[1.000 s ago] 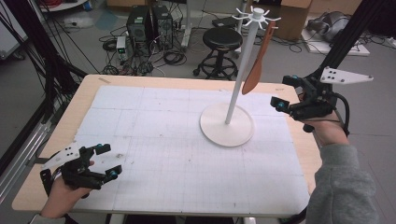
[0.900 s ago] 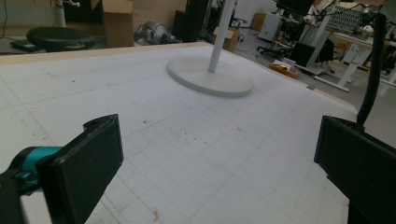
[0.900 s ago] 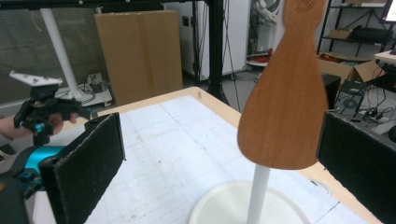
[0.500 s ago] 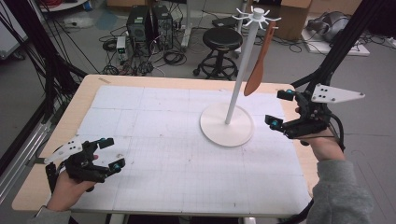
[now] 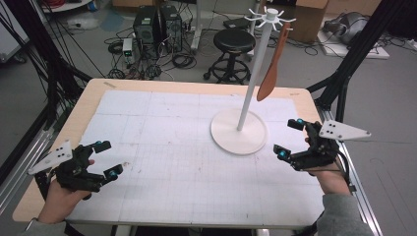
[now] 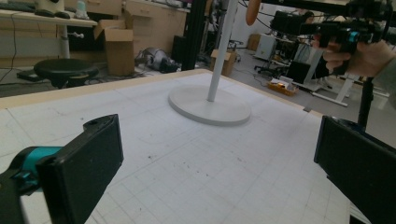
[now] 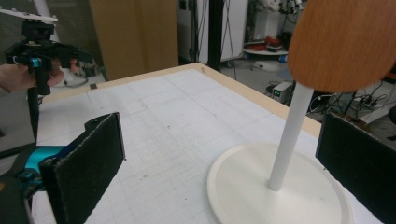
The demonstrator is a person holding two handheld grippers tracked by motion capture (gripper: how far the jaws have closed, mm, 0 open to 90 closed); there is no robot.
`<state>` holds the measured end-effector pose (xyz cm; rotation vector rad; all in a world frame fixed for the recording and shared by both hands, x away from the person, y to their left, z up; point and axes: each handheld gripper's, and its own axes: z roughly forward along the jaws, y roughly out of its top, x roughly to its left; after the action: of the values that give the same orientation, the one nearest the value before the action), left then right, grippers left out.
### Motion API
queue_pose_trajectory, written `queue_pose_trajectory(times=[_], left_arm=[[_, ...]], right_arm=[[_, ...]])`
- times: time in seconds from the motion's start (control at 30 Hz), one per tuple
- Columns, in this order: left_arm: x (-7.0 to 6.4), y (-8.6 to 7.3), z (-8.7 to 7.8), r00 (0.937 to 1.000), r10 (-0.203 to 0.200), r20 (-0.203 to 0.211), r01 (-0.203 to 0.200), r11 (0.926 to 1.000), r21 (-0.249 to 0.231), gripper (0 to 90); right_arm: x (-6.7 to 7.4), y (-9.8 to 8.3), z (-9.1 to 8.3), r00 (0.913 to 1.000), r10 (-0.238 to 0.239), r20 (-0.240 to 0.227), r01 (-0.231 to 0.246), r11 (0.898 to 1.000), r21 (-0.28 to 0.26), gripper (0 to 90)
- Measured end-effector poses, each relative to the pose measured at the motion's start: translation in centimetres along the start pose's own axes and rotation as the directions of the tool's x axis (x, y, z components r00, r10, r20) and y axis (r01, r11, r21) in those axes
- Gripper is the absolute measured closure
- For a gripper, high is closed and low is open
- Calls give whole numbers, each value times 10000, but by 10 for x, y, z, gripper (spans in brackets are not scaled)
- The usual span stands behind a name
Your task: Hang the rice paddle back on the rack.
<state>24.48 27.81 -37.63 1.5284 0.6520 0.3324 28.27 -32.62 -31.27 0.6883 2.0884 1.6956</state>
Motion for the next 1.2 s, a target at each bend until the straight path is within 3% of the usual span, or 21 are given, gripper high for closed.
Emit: queue_pose_trajectory(times=[0.37,0.53,0.6,1.0,1.07,1.1,1.13,1.2], left_arm=[[-6,2,-5,9997,261,22,-261,9996,-68,18],[-7,0,-2,9996,277,38,-277,9996,21,18],[-7,-1,-1,9996,271,33,-271,9996,68,17],[-10,-4,0,9984,561,64,-562,9982,187,17],[-11,-5,1,9982,599,73,-600,9981,172,18],[-12,-5,1,9981,611,119,-613,9980,121,18],[-14,-5,1,9979,629,178,-630,9980,52,18],[-18,-5,3,9966,802,194,-803,9968,47,18]], right_arm=[[12,-44,-19,9958,592,700,-567,9977,-370,0],[20,-59,-23,9968,356,715,-343,9992,-188,0],[21,-63,-24,9967,427,685,-428,9991,8,0],[27,-83,-29,9917,739,1051,-737,9973,-57,0],[28,-85,-29,9919,773,1004,-760,9970,-162,0],[29,-87,-33,9914,1105,708,-1052,9917,-741,0],[29,-87,-33,9914,1105,708,-1052,9917,-741,0],[33,-87,-40,9902,1223,668,-1121,9839,-1393,0]])
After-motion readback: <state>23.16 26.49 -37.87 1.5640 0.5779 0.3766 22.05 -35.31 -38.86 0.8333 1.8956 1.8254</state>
